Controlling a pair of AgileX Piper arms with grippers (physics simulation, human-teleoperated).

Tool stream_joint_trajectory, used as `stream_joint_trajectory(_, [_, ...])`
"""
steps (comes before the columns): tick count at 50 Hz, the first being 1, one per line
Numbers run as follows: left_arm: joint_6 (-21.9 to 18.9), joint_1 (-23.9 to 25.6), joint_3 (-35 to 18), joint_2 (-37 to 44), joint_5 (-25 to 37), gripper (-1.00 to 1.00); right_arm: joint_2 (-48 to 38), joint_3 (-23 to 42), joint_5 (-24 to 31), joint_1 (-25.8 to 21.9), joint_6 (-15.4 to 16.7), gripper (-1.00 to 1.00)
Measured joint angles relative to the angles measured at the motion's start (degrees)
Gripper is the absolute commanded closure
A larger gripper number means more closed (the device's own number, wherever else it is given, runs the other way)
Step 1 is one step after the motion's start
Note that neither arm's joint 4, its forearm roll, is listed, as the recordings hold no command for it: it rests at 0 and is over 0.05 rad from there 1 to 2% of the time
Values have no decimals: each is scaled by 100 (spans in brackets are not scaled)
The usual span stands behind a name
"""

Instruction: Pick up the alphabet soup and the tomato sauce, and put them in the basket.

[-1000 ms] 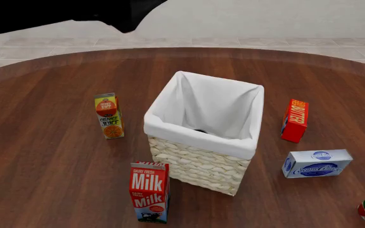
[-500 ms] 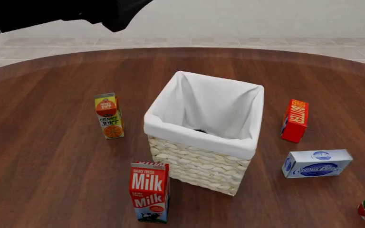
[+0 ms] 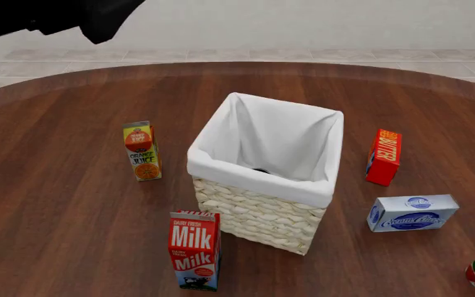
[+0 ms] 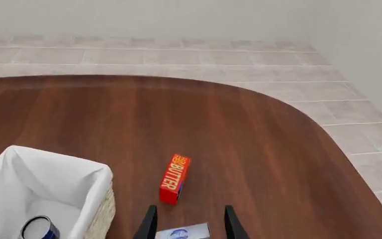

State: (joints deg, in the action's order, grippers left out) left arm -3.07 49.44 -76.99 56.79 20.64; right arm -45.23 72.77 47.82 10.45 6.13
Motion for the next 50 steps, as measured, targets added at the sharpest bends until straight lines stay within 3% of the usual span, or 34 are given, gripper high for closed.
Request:
stream_joint_trajectory(22, [271,-101,911,-933,-444,-100,-725,-94,423,920,477,-100])
stream_joint_trajectory(37, [389,-160,1230,-1231,-656,-100,-997,-358,488,1576,833,-100])
stream_joint_trajectory(50, [443,-178,1303,-1290,-720,-100,-1130,-673,525,1951,895,-100])
